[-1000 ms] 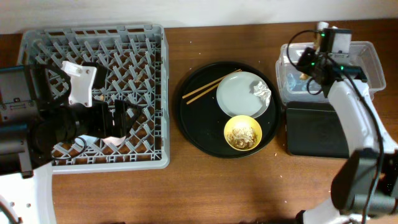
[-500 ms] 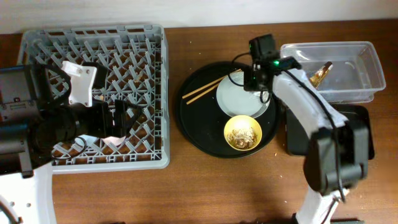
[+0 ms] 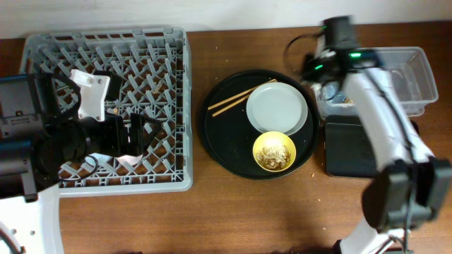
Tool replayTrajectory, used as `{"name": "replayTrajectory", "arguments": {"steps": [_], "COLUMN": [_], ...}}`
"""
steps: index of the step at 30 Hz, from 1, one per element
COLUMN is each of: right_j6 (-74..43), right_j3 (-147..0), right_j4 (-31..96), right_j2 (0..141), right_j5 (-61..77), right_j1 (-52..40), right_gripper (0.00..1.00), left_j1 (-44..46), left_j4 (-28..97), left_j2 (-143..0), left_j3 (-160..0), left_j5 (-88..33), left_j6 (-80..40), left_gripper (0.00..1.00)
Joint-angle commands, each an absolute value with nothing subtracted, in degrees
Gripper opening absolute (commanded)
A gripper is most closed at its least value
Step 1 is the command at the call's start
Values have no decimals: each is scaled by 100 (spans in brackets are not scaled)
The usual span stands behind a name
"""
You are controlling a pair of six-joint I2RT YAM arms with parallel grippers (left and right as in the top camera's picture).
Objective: Sort waste into correct bins and load items into the dishwasher rack
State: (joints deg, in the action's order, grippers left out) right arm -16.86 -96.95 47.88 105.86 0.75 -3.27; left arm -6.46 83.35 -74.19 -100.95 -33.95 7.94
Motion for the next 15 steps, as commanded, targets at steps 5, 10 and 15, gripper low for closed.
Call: {"name": "replayTrajectory", "arguments": {"steps": [5,10,15], "right_j6": [-998,-987,-1214], "right_j3": [-9727,-9828,-9616], "right_j4": [4257,5653,7483], "right_j2": [11080,9778,9288], "right_j5": [554,1662,1203], "right_j1": [725,242,-1634], "right_gripper": [67,65,58], "left_j1": [-666,-666,-666], "left_j4": [8322,8322,8322], "left_j2": [-7391,-7391,-7391], "left_j3": [-10130,-10130,-10130], "left_j5": [-3472,-3474,-3472], "left_j6": [913,913,913], "left_gripper": [99,99,99]}}
